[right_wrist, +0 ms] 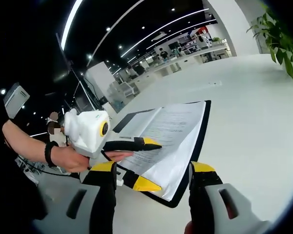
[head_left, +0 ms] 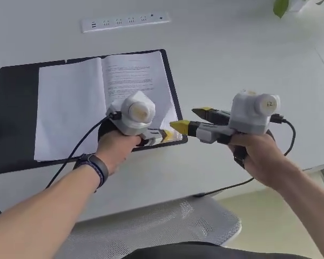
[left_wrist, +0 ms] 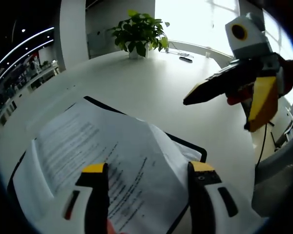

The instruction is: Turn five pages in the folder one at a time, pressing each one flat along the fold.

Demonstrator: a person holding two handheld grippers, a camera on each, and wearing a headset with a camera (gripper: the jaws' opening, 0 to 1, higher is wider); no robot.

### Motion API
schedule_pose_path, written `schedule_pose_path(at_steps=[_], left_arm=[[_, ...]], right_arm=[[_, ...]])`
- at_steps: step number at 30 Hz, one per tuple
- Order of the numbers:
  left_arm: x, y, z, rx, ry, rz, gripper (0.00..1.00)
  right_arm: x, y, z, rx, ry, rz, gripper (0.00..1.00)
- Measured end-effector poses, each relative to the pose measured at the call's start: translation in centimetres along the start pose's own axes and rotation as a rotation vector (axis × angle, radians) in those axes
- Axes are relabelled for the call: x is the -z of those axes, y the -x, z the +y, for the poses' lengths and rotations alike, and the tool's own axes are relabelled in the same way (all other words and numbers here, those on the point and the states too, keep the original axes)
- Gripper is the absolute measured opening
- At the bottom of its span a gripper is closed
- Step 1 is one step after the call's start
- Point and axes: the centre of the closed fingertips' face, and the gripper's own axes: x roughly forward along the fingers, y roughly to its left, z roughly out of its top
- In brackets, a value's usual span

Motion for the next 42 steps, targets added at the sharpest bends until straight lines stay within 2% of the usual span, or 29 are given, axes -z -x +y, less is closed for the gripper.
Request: schedule_pose_path(at_steps=[7,10,17,33,42], left_arm=[[-0.1,0.2,-0.2,-0.001,0.0,0.002,0.66],[-0.1,0.1,-0.1,-0.001,0.001,0.003,0.66],[-0.3,0.6,-0.4,-0.001,0.003,0.003,0.66],[-0.1,0.2,-0.1,0.006,0.008,0.005,0.67],[-0.1,0.2,-0.1,0.018,0.007,0.006,0.67]], right_arm=[[-0.4,-2.0,-0.4,-0.037,-0.055,-0.007,0.51],[-0.1,-2.7,-0.9,-0.027,-0.077,0.006,0.48],[0.2,-3.8,-1.3,-0.041,-0.123,0.008,0.45],[0.5,-5.0,-2.1,-0.077,-0.233,0.003,0.32],[0.5,-5.2,-2.2,-0.064,-0.243,-0.007,0.2]])
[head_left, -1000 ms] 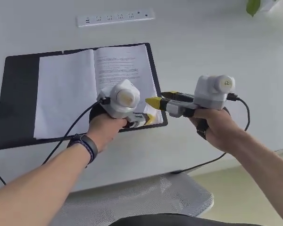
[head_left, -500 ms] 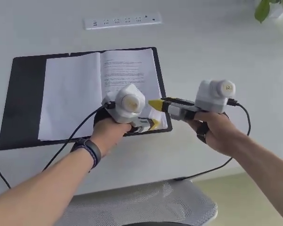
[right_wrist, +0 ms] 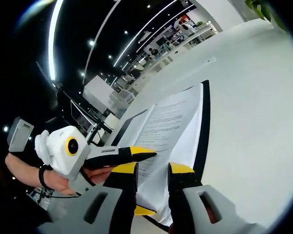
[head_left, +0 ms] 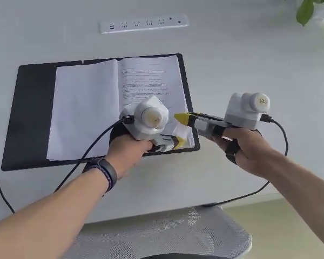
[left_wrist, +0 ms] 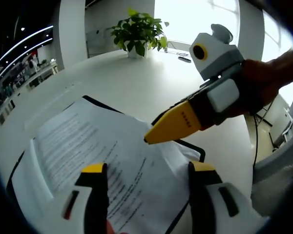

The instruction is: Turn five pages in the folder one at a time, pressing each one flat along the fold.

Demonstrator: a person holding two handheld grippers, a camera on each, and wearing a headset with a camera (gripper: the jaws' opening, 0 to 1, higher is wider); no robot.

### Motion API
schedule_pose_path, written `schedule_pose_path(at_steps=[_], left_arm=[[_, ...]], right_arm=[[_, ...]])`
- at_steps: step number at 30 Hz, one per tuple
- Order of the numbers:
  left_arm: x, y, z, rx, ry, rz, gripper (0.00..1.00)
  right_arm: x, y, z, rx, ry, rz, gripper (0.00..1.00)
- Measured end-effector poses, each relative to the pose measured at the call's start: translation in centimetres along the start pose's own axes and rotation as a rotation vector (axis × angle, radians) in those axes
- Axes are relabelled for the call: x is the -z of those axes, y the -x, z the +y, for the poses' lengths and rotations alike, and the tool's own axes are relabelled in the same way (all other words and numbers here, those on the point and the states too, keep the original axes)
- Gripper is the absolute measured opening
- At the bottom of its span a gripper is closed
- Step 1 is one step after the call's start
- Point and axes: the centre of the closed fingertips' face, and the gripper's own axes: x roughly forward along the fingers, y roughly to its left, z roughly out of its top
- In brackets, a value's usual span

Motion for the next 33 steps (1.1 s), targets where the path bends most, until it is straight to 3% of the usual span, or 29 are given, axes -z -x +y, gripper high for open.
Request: schedule_pose_path(at_steps=[8,17,33], left_arm=[[-0.3,0.5,-0.5,0.033,0.025,0.0,0.72],[-0.8,1.5,-0.4,0.037,0.018,-0.013,0.75],[-1.3,3.6,1.3,0.007,0.046,-0.046,0.78]], right_arm=[[0.7,0.3,0.2,0.003,-0.031,0.009,0.04],[0.9,0.5,0.2,0.025,-0.047,-0.006,0.01],[0.1,0.3,1.0,0.035,-0.03,-0.011,0.0]])
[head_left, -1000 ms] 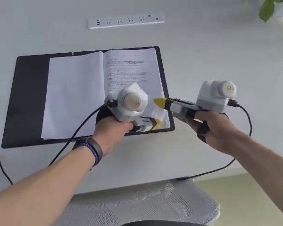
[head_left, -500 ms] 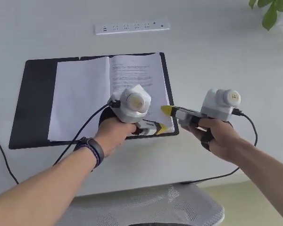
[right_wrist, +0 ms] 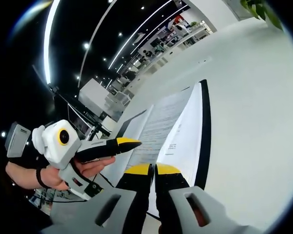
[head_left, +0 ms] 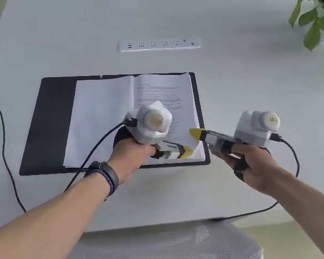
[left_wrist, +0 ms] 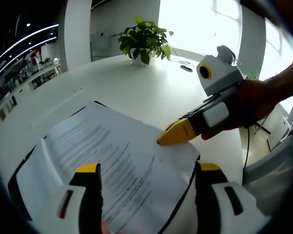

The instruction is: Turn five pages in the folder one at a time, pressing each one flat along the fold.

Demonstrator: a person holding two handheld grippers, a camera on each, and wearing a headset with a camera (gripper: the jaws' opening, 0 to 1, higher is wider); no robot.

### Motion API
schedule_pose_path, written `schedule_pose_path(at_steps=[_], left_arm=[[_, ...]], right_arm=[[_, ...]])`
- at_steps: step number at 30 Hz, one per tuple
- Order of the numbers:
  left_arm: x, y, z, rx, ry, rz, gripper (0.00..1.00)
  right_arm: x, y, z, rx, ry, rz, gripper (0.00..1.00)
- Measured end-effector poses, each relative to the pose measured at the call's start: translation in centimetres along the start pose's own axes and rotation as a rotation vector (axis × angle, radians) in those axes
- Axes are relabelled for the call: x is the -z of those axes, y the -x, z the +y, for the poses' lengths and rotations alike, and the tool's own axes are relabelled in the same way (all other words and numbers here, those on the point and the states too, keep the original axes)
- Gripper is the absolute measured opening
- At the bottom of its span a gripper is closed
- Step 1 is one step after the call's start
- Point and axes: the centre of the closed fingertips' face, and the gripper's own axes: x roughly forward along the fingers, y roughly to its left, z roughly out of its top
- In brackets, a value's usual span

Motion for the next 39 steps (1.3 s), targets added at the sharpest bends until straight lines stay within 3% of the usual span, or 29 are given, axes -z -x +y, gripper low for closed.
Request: schedule_pose_path(at_steps=[17,31,39], left_arm=[[0.3,4.1,3.0,-0.061,0.049,-0.048,0.78],[1.0,9.1,6.2,-0.133,0.076,-0.092,0.79],[2.7,12.0,8.0,-0.182,0.112,-0.107,0.79]], right_arm=[[-1.7,-1.0,2.1,-0.029,0.012,-0.038,0.0],[-3.5,-3.0,5.8,-0.085,0.066,-0.046,0.0],[-4.0,-3.8,8.5,-0.134,0.096,-0.046,0.0]])
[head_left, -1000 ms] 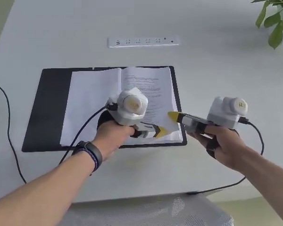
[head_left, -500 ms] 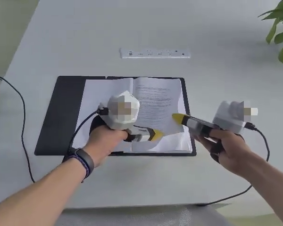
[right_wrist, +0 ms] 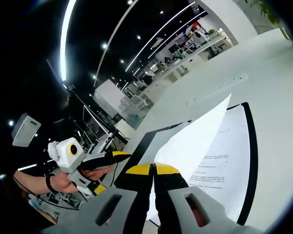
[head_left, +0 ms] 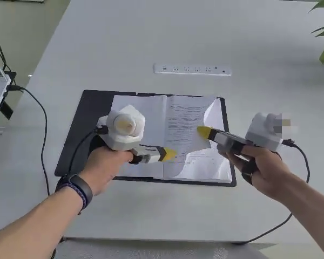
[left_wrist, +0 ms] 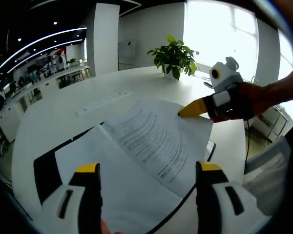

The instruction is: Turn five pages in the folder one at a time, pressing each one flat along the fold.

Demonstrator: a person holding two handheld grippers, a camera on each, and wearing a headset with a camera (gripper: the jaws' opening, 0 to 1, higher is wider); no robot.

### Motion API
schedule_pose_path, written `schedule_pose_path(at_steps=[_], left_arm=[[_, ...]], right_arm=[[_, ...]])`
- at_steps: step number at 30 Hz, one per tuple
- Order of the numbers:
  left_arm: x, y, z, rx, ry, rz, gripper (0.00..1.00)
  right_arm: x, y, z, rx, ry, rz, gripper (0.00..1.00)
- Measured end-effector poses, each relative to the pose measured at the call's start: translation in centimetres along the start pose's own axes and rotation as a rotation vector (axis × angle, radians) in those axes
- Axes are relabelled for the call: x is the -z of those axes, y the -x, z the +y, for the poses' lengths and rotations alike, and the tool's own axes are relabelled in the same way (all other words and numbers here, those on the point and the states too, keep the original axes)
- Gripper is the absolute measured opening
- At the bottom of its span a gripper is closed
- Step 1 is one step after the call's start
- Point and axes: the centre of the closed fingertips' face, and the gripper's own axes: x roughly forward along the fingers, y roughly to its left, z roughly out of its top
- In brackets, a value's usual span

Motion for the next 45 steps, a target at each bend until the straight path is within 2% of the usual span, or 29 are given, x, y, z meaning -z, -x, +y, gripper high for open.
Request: schedule_pose_path(at_steps=[10,12,21,32,45], left_arm=[[1.4,3.6,3.0,-0.069,0.039,-0.017,0.79],[1.6,4.2,3.4,-0.084,0.056,-0.024,0.8],[2.8,6.4,4.9,-0.122,0.085,-0.036,0.8],[3.9,8.6,6.2,-0.164,0.114,-0.051,0.8],[5.4,10.6,6.4,-0.195,0.144,-0.059,0.8]], right_arm=[[0.3,-2.2,2.5,-0.056,0.034,0.025,0.0],[0.6,-2.7,3.6,-0.068,0.045,0.036,0.0],[0.4,-4.8,6.0,-0.125,0.08,0.059,0.0],[1.7,-7.4,9.5,-0.176,0.094,0.094,0.0],[3.4,-10.6,12.3,-0.228,0.089,0.146,0.0]])
